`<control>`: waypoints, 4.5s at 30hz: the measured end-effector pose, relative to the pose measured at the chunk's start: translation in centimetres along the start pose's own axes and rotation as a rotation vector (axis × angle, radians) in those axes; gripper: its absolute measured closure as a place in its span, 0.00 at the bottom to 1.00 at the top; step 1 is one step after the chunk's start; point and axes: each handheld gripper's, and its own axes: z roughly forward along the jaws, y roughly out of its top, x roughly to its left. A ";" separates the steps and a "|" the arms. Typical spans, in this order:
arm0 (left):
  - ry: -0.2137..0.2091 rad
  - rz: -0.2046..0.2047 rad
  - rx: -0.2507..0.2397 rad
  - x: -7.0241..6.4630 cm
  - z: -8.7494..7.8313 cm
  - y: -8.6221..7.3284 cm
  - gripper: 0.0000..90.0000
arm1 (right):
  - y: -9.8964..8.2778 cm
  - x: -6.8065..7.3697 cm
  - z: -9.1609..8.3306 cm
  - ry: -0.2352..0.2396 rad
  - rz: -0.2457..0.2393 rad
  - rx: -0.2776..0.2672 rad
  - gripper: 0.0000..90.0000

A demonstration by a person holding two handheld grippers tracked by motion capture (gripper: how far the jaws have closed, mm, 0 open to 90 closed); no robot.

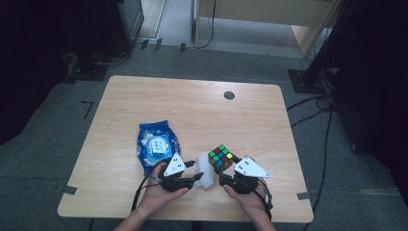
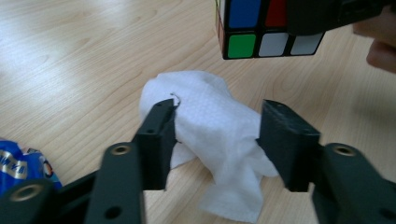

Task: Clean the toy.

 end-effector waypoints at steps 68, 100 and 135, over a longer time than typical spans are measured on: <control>0.157 0.344 -0.084 -3.4 0.3 0.2 0.30 | 2.1 2.6 1.5 0.214 0.239 0.168 0.38; 0.173 0.315 -0.134 -3.3 -0.3 0.1 0.37 | 2.0 2.4 1.4 0.246 0.284 0.153 0.39; 0.146 0.031 -0.180 3.1 -4.5 -0.2 0.38 | -3.2 2.8 5.8 0.079 -0.030 0.308 0.61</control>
